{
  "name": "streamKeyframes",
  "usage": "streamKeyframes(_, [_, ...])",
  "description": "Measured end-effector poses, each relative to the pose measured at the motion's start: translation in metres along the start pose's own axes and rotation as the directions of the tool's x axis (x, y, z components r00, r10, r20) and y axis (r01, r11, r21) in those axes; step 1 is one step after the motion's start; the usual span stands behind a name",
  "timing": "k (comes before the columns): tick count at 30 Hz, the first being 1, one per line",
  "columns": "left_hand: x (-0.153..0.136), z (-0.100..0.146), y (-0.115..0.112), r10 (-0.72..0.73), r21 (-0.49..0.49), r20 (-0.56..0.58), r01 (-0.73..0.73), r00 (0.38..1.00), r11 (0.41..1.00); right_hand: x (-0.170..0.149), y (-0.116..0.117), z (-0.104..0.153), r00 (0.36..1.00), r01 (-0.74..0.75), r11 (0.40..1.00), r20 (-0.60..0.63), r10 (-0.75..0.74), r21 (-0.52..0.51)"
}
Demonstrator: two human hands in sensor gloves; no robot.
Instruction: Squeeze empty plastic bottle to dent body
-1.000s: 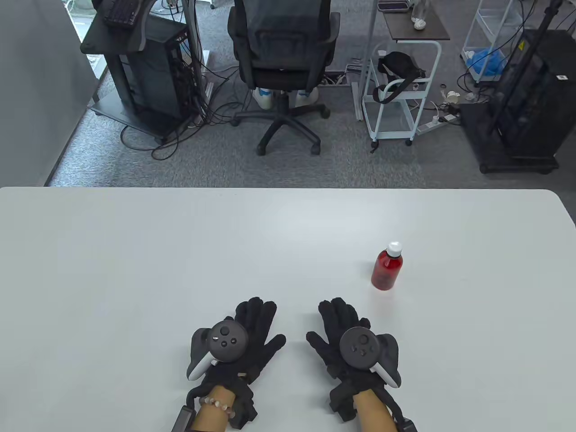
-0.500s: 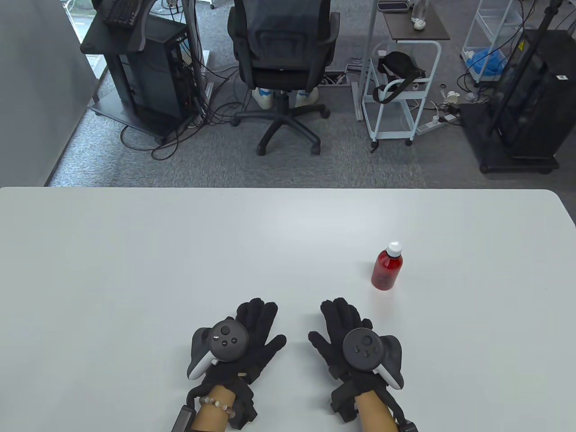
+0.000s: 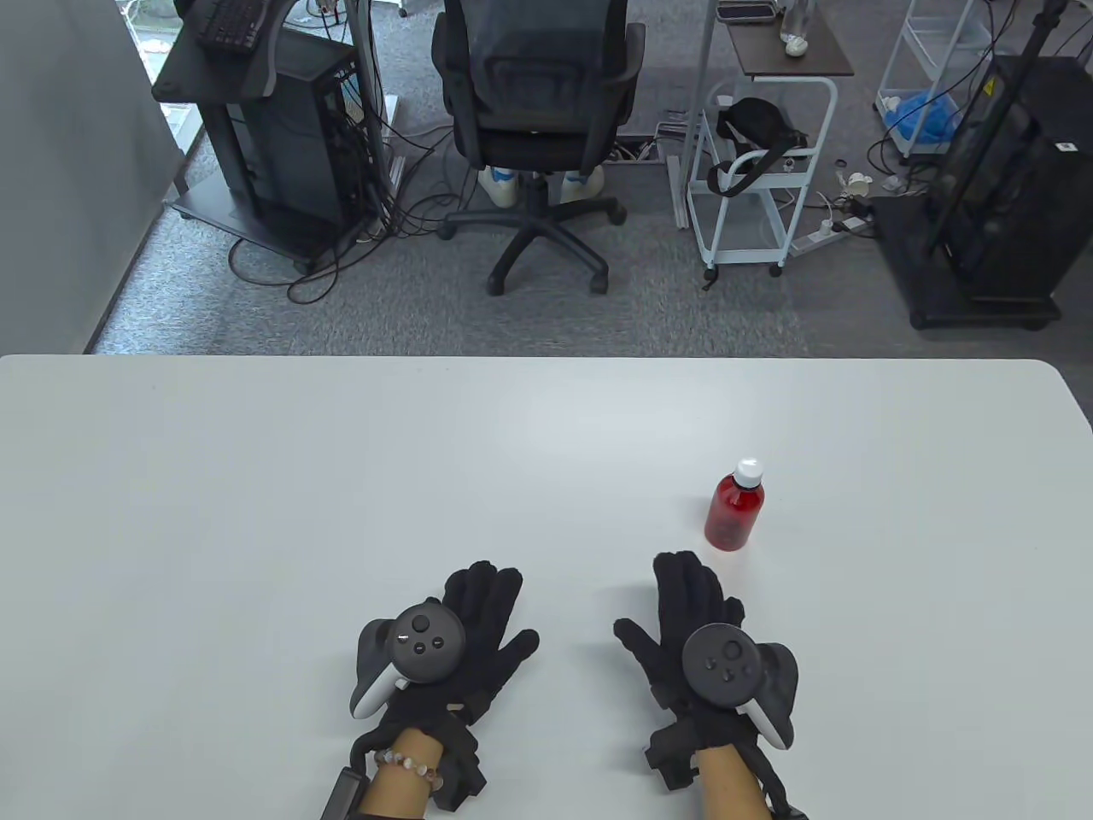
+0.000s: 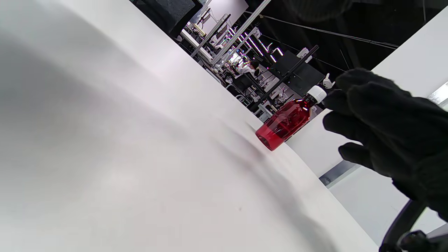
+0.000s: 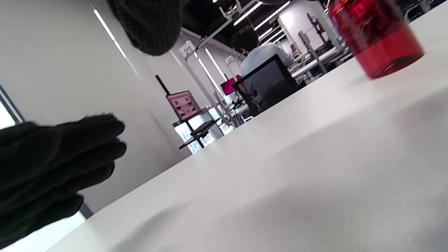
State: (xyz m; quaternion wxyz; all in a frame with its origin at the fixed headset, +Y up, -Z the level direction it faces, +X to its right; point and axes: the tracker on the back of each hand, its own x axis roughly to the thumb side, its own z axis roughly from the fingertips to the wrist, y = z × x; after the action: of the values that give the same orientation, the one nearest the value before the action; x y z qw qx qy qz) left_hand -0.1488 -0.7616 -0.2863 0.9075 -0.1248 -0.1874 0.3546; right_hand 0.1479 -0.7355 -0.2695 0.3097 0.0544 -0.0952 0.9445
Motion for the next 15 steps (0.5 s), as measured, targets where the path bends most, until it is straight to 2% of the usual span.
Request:
streamKeyframes(3, [0.002,0.000,0.000,0.001,-0.004,0.009,-0.001,1.000,1.000,-0.011,-0.010,0.000,0.998,-0.027,0.997,-0.058,0.023,-0.069])
streamKeyframes(8, [0.003,-0.001,-0.001,0.011,-0.010,0.022,-0.011,1.000,1.000,-0.035,-0.019,0.000,0.980,0.010,0.993,-0.196,-0.032,-0.114])
streamKeyframes(12, [0.003,0.000,-0.001,0.017,-0.006,0.022,-0.017,1.000,1.000,-0.051,-0.020,-0.010,0.965,0.019,0.992,-0.257,-0.050,-0.122])
streamKeyframes(15, [0.003,0.000,0.001,0.025,0.008,0.022,-0.025,0.999,1.000,-0.063,-0.019,-0.024,0.953,-0.021,0.994,-0.302,-0.012,-0.104])
